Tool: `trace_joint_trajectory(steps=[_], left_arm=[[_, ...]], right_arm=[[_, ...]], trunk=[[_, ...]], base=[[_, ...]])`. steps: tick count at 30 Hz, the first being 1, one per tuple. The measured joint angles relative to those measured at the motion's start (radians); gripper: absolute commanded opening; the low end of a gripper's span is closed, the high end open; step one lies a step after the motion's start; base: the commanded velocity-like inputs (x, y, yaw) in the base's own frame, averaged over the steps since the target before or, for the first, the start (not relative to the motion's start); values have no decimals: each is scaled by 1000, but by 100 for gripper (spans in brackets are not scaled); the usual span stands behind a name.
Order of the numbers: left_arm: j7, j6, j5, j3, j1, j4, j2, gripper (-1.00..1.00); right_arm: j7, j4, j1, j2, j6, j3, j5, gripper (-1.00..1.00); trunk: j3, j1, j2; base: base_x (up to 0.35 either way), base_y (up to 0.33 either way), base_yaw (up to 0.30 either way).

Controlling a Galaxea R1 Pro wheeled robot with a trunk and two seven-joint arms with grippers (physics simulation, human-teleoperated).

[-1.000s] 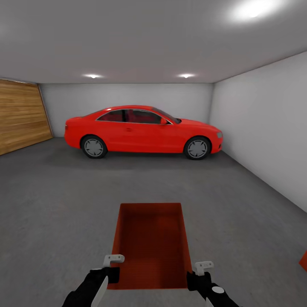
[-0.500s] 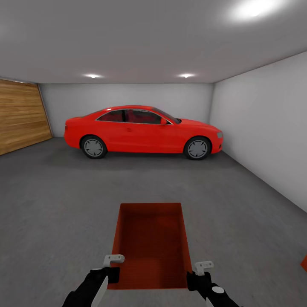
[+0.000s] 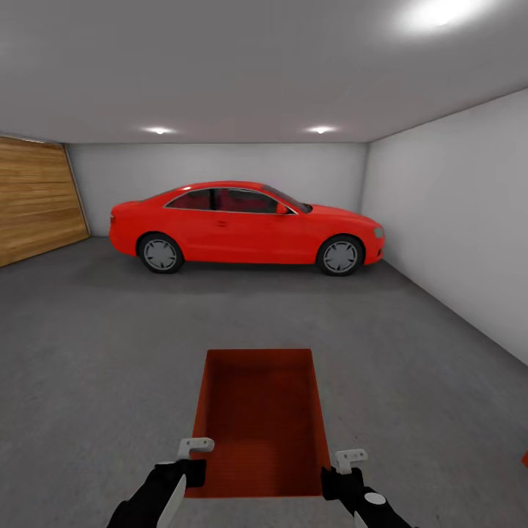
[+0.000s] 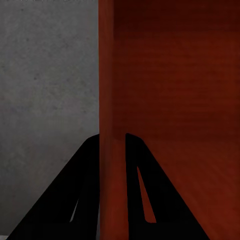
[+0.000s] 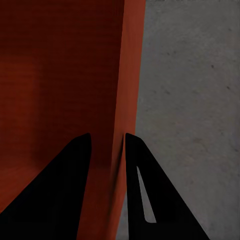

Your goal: Move the two storage containers from the living room to the garage. In the garage, place one container on the floor and stack the other container on top of it (either order is fine).

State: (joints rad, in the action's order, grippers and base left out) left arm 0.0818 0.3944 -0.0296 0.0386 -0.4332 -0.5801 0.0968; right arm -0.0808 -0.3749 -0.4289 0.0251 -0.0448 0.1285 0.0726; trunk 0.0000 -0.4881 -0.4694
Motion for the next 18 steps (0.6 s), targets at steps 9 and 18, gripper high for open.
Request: trace_joint_trajectory(steps=[9, 18], left_arm=[[0, 0, 1, -1, 0, 0, 0, -100], [0, 0, 1, -1, 0, 0, 0, -100]], right_arm=[[0, 0, 0, 0, 0, 0, 0, -100], [0, 0, 0, 0, 0, 0, 0, -100]], trunk=[[0, 0, 0], [0, 0, 0]], base=[[0, 0, 0], [63, 0, 0]])
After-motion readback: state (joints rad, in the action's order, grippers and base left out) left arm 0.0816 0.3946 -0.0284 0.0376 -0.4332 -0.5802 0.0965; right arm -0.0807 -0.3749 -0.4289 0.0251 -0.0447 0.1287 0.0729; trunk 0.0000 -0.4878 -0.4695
